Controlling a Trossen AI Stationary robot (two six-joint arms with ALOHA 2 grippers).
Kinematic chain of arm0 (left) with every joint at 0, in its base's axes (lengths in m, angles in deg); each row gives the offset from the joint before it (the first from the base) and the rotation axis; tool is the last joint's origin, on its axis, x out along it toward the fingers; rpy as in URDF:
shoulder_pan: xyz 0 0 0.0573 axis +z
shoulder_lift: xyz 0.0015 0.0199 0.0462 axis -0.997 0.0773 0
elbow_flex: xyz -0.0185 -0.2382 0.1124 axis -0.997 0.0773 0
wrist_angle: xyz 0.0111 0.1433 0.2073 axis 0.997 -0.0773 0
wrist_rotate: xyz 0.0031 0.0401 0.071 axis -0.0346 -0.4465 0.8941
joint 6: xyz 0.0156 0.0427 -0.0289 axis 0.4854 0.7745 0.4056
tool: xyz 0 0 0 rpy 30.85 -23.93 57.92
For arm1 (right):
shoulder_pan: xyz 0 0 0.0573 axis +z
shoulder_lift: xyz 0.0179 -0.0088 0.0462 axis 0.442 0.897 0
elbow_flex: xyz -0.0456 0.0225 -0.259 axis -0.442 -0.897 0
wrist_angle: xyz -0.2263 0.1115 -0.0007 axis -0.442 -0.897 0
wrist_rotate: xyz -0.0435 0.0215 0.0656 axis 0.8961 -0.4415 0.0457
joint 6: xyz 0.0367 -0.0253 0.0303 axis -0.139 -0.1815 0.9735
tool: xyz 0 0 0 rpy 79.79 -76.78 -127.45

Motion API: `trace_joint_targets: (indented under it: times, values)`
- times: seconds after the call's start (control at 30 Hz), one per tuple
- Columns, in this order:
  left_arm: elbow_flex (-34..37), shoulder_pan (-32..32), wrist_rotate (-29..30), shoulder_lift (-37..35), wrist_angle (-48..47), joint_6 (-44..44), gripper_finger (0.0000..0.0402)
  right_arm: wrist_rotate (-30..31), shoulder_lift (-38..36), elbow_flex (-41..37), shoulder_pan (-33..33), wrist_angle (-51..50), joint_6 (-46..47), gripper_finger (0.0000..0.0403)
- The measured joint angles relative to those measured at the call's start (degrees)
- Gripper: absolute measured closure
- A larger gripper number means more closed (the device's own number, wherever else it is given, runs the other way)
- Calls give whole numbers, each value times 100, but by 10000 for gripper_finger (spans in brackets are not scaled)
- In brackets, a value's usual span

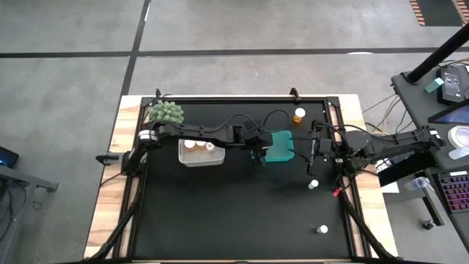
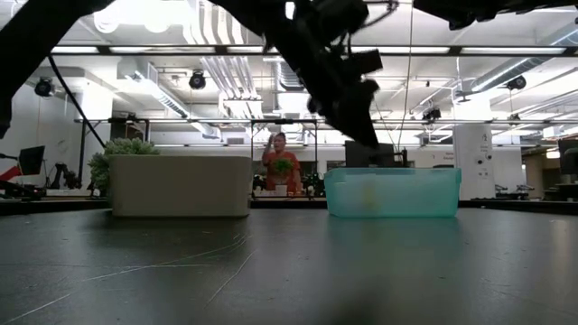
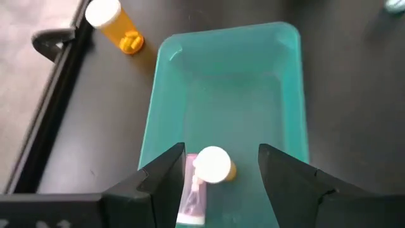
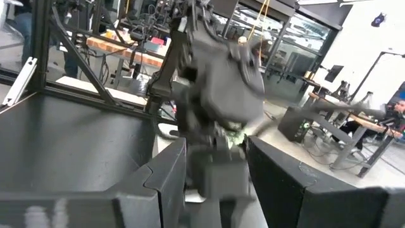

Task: Pick and place medicine bottles into bin by pill shape (circle, oval)
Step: Put the large orange capsule bottle into the white bin

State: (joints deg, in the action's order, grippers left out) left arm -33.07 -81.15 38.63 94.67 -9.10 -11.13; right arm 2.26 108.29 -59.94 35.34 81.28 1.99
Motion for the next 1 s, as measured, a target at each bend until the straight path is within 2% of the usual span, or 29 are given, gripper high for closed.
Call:
trace_joint_targets:
  times: [0.27, 0.57, 0.8, 1.0]
  values:
    - [324, -459, 12, -840, -204, -10, 218, 609, 34, 2, -4, 4, 210, 243]
    - [1265, -1157, 182, -1947, 34, -6, 218, 646, 361, 139, -98, 95, 557, 243]
    - [2436, -1519, 444, -3090, 634, 18, 218, 633, 1284, 508, -208, 75, 829, 243]
    - [3436, -1538, 546, -4164, 1296, 244, 218, 578, 2220, 948, -450, 36, 1138, 243]
